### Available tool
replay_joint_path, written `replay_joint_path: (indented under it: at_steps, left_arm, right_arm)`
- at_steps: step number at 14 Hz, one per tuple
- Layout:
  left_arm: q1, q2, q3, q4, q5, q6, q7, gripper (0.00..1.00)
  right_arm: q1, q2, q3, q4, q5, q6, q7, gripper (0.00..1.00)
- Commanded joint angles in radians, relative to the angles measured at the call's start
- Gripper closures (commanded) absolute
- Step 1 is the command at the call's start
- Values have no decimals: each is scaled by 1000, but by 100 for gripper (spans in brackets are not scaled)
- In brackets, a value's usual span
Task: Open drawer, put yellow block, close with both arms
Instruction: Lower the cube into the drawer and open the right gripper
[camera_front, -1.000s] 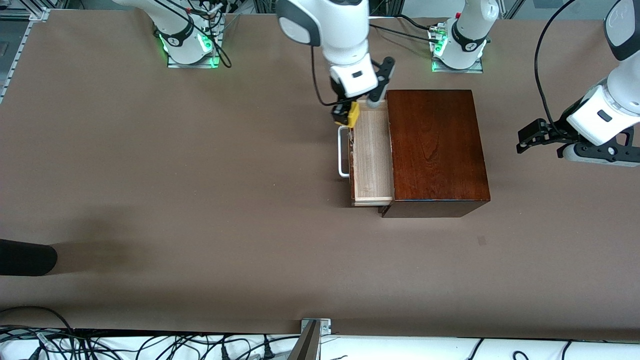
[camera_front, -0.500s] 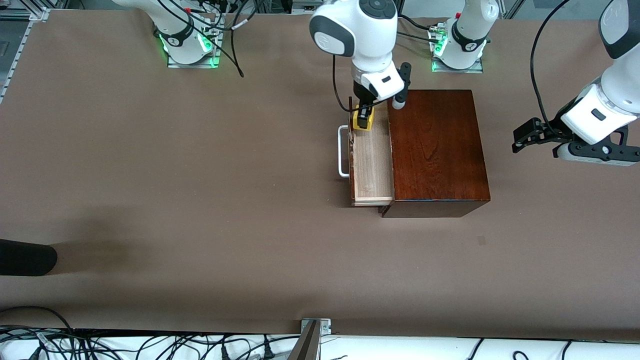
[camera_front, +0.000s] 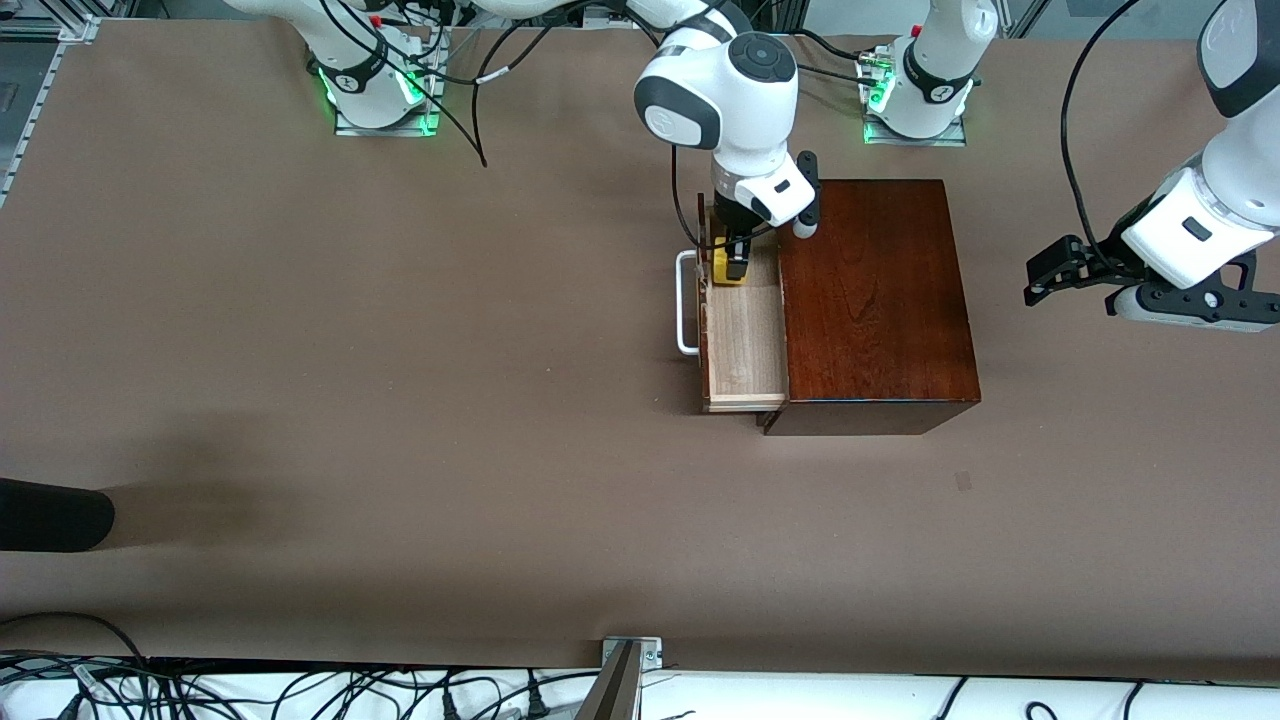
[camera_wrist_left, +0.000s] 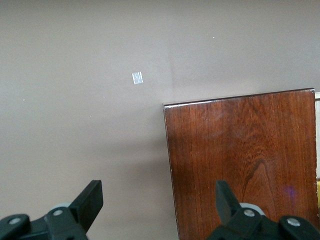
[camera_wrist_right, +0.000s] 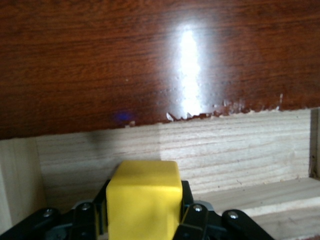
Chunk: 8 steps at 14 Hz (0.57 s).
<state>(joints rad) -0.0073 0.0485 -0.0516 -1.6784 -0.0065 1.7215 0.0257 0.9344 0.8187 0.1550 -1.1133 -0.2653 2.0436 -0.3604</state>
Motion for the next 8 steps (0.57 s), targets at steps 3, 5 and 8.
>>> replay_joint_path:
  at_steps: [3, 5, 8]
  left_arm:
    - [0, -2, -30, 34, -12, -37, -6, 0]
    - [0, -1, -31, 40, -12, -39, -6, 0]
    - [0, -1, -31, 40, -12, -39, -6, 0]
  right_arm:
    - [-3, 54, -8, 38, -23, 35, -107, 100]
    - [-3, 76, -17, 38, -23, 72, -109, 100]
    - [-3, 76, -22, 36, -25, 72, -118, 100]
